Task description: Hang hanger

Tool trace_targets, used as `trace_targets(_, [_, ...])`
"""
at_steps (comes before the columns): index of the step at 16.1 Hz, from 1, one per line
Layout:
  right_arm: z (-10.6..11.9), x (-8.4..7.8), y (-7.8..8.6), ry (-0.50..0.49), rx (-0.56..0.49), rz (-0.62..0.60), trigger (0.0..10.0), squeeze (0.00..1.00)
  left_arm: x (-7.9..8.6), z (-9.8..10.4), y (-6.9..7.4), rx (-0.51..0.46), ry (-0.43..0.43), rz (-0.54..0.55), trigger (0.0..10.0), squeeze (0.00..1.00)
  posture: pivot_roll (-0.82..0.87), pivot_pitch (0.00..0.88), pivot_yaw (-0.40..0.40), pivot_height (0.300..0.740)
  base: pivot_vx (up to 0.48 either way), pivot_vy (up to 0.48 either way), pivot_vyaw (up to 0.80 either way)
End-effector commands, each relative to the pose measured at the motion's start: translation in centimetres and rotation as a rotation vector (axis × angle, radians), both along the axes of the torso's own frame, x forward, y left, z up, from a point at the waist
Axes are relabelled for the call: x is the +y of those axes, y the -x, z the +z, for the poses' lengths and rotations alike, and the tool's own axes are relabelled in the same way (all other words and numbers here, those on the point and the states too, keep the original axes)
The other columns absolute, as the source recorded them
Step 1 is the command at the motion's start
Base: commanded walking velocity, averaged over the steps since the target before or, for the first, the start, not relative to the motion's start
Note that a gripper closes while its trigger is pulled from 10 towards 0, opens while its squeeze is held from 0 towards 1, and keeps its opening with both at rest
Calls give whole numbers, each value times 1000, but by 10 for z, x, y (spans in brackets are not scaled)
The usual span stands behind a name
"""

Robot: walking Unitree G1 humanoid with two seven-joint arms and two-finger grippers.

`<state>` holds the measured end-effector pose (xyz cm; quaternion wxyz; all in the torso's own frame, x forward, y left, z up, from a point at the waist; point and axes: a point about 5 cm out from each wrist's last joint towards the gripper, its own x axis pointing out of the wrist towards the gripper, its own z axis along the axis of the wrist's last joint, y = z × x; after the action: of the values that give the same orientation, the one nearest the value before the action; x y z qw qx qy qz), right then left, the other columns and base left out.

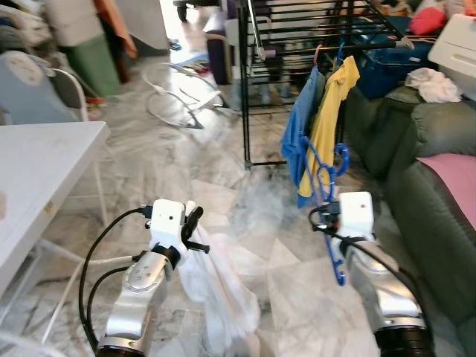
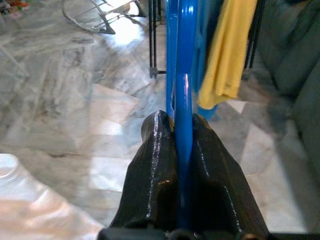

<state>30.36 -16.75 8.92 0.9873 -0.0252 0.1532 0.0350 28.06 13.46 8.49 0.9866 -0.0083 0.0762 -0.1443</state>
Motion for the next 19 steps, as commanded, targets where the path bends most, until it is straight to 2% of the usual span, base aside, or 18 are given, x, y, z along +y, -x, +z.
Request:
trace_targets(1, [3, -2, -1, 0, -9, -6, 10000, 0, -1, 8, -4, -39, -2, -3, 10000, 0, -128, 0, 71, 740, 0, 480, -563])
trace_targets(5, [2, -2, -1, 1, -6, -2, 10000, 0, -6, 9, -1, -55, 24, -27, 10000, 0, -128, 0, 71, 740, 0, 0, -761])
trace_targets(8, [3, -1, -2, 9, -10, 11, 10000, 0, -14, 10, 2, -60, 50, -69, 10000, 0, -127, 0, 63, 740, 0, 0, 0])
trace_targets(10, [4, 0, -2, 15, -11, 36, 10000, 0, -15, 15, 1, -102, 20, -112, 10000, 0, -127, 0, 60, 740, 0, 0, 0])
trace_targets(12, [7, 3, -1, 61, -21, 155, 10000, 0, -10, 26, -7, -169, -86, -177, 10000, 0, -127, 0, 60, 740, 0, 0, 0])
trace_targets(14, [15, -6, 4, 113, -31, 300, 10000, 0, 3, 46, -23, -270, -325, -249, 10000, 0, -127, 0, 60, 740, 0, 0, 0])
trace_targets(15, [15, -18, 5, 149, -6, 331, 10000, 0, 7, 52, -28, -317, -478, -327, 10000, 0, -140, 0, 65, 740, 0, 0, 0])
trace_targets(17, [17, -35, 4, 174, 10, 337, 10000, 0, 14, 53, -34, -324, -604, -381, 10000, 0, -142, 0, 67, 740, 0, 0, 0])
trace_targets(18, [20, -41, 3, 193, 14, 351, 10000, 0, 21, 50, -39, -307, -647, -370, 10000, 0, -146, 0, 71, 740, 0, 0, 0])
trace_targets(19, [22, -43, 4, 208, 16, 389, 10000, 0, 26, 46, -41, -296, -708, -378, 10000, 0, -150, 0, 75, 740, 0, 0, 0])
